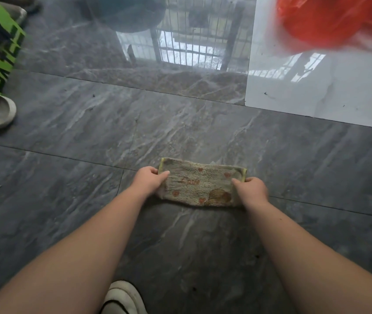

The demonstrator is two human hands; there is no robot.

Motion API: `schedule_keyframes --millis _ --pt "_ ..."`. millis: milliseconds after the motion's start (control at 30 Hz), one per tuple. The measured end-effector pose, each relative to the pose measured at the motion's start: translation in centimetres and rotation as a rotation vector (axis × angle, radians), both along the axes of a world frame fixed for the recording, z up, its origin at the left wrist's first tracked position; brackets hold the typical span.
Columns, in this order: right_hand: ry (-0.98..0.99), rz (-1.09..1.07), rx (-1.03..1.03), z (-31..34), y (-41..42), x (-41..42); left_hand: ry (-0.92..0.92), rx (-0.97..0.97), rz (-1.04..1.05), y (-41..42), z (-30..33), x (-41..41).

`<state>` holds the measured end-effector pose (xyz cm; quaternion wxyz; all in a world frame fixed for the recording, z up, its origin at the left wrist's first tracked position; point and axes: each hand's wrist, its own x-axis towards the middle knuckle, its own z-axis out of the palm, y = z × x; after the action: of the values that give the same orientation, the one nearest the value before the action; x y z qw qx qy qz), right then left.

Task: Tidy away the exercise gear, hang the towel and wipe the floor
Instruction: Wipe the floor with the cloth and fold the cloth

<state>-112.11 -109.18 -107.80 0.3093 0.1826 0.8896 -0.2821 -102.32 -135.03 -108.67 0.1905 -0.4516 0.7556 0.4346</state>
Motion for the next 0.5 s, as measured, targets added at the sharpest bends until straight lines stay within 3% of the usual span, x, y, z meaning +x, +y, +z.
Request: schedule_keyframes --millis 100,233,500 --pt "0.004 0.0 -0.05 0.2 0.0 -0.1 0.018 -0.045 -0.041 0.1 0.5 -0.5" --pt "-0.003 -0.07 -0.196 3.2 0.3 0.3 0.039 0.049 0.044 0.8 4.2 -0.6" --pt "0.178 -0.071 -0.434 21.2 2.2 -0.5 0.206 0.339 0.24 3.1 23.5 -0.7"
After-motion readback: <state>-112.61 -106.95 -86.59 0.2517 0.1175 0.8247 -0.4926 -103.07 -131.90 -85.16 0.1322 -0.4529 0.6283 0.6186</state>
